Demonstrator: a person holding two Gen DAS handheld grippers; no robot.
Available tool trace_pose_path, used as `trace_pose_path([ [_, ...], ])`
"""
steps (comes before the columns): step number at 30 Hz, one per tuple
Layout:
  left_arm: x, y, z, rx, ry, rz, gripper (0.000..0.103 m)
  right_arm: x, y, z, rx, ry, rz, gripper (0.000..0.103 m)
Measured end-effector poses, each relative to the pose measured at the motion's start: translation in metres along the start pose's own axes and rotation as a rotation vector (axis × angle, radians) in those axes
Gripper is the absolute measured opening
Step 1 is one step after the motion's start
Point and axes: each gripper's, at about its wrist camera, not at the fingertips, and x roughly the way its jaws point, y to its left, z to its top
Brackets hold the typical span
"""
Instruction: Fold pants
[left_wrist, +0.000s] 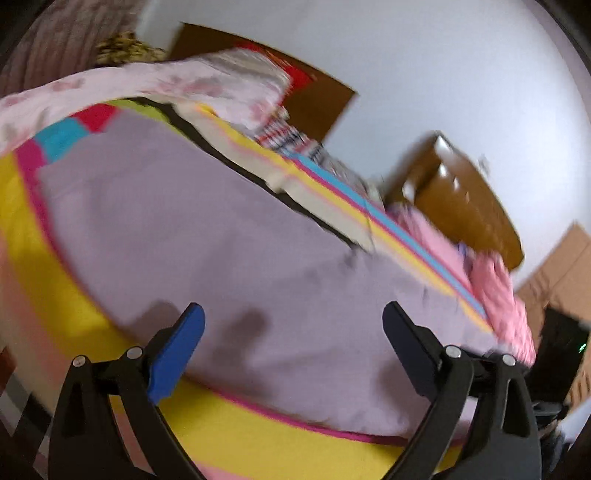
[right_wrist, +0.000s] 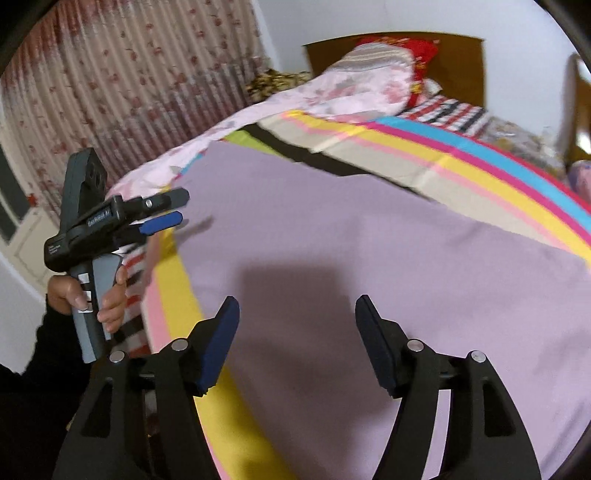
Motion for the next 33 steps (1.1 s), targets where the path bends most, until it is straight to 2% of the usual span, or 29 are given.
trace_pose_path([
  [2, 0.016, -0.007, -0.006, -0.02, 0.051, -0.023, 0.097, -0.022, -0.018, -0.01, 0.021, -0.021, -0.086, 0.078],
  [3, 0.019, -0.012, -0.008, -0.016, 0.05, -0.015, 0.099, -0.031, -0.027, -0.015, 0.033, -0.03, -0.116, 0.078],
  [6, 0.021, -0.031, -0.014, 0.059, 0.063, 0.025, 0.1, -0.079, -0.074, -0.04, 0.142, -0.089, -0.28, 0.078],
  [9, 0.013, -0.059, -0.014, 0.163, -0.013, 0.053, 0.1, -0.126, -0.124, -0.072, 0.291, -0.141, -0.433, 0.078],
  [11, 0.016, -0.082, -0.015, 0.237, -0.008, 0.054, 0.1, -0.152, -0.155, -0.1, 0.388, -0.143, -0.528, 0.078],
  [12, 0.022, -0.092, -0.017, 0.27, 0.009, 0.043, 0.1, -0.164, -0.17, -0.115, 0.434, -0.149, -0.55, 0.078],
  [14, 0.038, -0.109, -0.021, 0.301, 0.059, 0.026, 0.1, -0.178, -0.195, -0.139, 0.494, -0.167, -0.531, 0.078],
  [15, 0.048, -0.113, -0.025, 0.311, 0.089, 0.029, 0.1, -0.178, -0.209, -0.151, 0.522, -0.132, -0.538, 0.083],
  [16, 0.062, -0.117, -0.03, 0.324, 0.133, 0.042, 0.1, -0.174, -0.227, -0.168, 0.573, -0.025, -0.618, 0.083],
  [17, 0.072, -0.118, -0.035, 0.327, 0.164, 0.06, 0.1, -0.176, -0.236, -0.183, 0.575, 0.008, -0.633, 0.078],
  [19, 0.079, -0.121, -0.04, 0.351, 0.156, 0.097, 0.1, -0.194, -0.238, -0.199, 0.569, -0.066, -0.558, 0.077],
  [22, 0.08, -0.118, -0.041, 0.337, 0.167, 0.1, 0.101, -0.209, -0.241, -0.209, 0.599, -0.101, -0.52, 0.076],
  [25, 0.082, -0.121, -0.043, 0.355, 0.173, 0.128, 0.101, -0.21, -0.236, -0.192, 0.634, -0.112, -0.571, 0.079],
  [28, 0.087, -0.13, -0.048, 0.414, 0.188, 0.199, 0.101, -0.206, -0.221, -0.166, 0.542, -0.182, -0.533, 0.084],
  [30, 0.088, -0.13, -0.048, 0.418, 0.19, 0.207, 0.101, -0.197, -0.216, -0.157, 0.491, -0.175, -0.512, 0.088],
  [33, 0.082, -0.125, -0.047, 0.392, 0.18, 0.174, 0.101, -0.172, -0.23, -0.165, 0.515, -0.064, -0.506, 0.088],
])
